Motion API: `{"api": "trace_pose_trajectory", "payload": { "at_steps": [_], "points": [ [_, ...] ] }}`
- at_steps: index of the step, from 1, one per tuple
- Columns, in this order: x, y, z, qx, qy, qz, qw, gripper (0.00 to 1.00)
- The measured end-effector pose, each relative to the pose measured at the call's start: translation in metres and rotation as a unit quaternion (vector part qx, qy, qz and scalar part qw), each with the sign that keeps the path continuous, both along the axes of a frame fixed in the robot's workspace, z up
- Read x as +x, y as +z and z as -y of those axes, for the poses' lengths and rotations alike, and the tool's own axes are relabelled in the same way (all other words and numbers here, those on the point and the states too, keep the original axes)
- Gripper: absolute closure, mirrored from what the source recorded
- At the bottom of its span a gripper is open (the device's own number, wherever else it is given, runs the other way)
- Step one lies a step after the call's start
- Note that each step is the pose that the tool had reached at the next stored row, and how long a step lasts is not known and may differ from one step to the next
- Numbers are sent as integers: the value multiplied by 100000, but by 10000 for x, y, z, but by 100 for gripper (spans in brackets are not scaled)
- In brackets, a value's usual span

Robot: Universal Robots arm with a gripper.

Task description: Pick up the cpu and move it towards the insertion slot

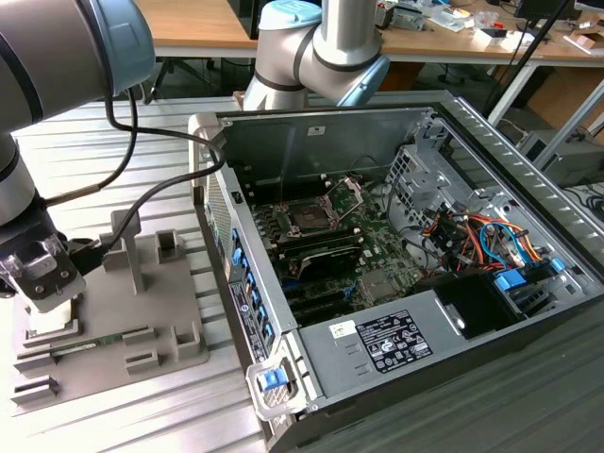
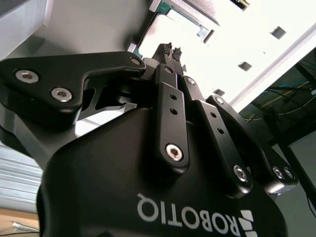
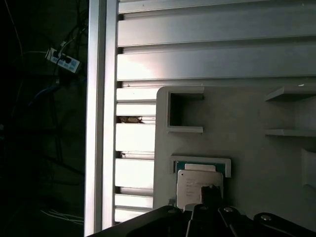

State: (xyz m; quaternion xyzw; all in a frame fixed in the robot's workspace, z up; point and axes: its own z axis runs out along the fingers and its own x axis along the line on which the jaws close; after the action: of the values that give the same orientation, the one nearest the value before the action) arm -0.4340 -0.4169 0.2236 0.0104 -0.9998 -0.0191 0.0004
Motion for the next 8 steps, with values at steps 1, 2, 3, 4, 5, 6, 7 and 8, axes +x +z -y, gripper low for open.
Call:
{"api": "trace_pose_trajectory", "payload": {
  "at_steps": [1, 2, 3, 4, 5, 6, 7, 8],
  "points": [
    [0, -5, 4, 3, -3, 2, 100000, 89],
    [0, -11, 9, 5, -2, 5, 100000, 89],
    [0, -19, 14, 4, -2, 5, 100000, 89],
    [-1, -24, 17, -2, -4, 0, 100000, 89],
    [-1, -34, 23, 2, -5, 1, 100000, 89],
    [-1, -40, 27, -1, -1, 2, 100000, 89],
    [-2, -43, 30, 0, -4, 0, 100000, 89],
    [-2, -48, 33, 0, -3, 4, 100000, 89]
  ]
}}
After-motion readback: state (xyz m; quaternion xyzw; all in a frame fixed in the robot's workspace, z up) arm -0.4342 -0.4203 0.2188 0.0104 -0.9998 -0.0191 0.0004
